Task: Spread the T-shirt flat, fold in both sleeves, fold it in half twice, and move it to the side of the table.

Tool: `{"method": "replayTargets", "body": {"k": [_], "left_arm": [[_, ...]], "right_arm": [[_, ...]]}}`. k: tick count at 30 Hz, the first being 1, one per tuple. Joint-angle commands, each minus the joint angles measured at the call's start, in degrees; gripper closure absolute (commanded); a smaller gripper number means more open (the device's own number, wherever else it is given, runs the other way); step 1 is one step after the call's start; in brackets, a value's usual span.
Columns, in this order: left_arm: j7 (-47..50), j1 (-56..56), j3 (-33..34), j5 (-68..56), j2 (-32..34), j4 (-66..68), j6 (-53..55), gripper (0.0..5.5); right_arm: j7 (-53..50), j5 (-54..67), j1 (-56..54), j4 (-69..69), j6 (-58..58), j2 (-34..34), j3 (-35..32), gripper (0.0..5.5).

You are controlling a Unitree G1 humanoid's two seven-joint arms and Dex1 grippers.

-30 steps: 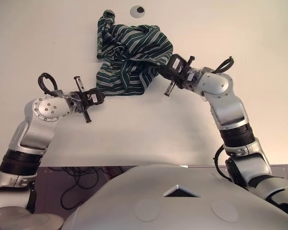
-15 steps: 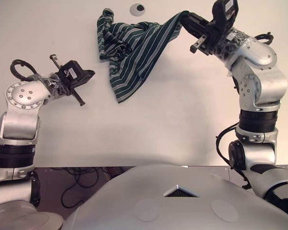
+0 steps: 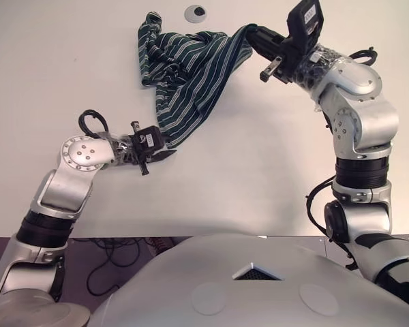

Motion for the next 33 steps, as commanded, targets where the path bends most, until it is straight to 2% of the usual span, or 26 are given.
{"method": "replayTargets", "body": {"k": [1,3,4,7,13,21,26,33], "left_arm": [[0.65,-1.2,-4.56,5.49,-0.19,6.07,-0.05,4.21],[-1.7,0.62,-5.82,5.5,2.21,5.68,2.66,5.24],[-2.14,1.11,-5.65,5.13,3.03,5.73,4.18,5.48],[-0.83,0.57,-3.09,3.96,3.39,7.19,5.05,5.48],[3.78,-3.44,4.59,0.08,-0.52,7.33,0.41,5.48],[7.09,-13.84,14.34,-7.47,-5.05,6.59,0.02,5.48],[10.15,-21.72,16.5,-8.3,-7.32,10.57,0.14,5.48],[13.35,-39.0,16.01,-6.05,-9.96,26.09,-3.83,5.48]], "right_arm": [[-0.26,-0.46,-0.02,0.56,-0.13,-0.79,1.1,5.5],[-0.21,-0.58,0.17,0.58,-0.24,-1.24,1.16,5.5],[-0.19,-0.5,0.25,0.41,-0.33,-1.44,1.01,5.5],[0.62,0.18,0.12,-0.47,-0.73,-1.68,0.94,5.5],[1.63,0.39,-0.27,-0.46,-1.51,-2.24,0.35,5.5],[-3.21,0.19,-4.89,4.05,-4.88,-1.28,-3.41,5.5],[-5.97,1.96,-10.65,7.03,-7.89,-0.4,-7.25,5.5],[-6.23,2.84,-25.56,19.7,-13.24,-1.22,-9.99,5.5]]}}
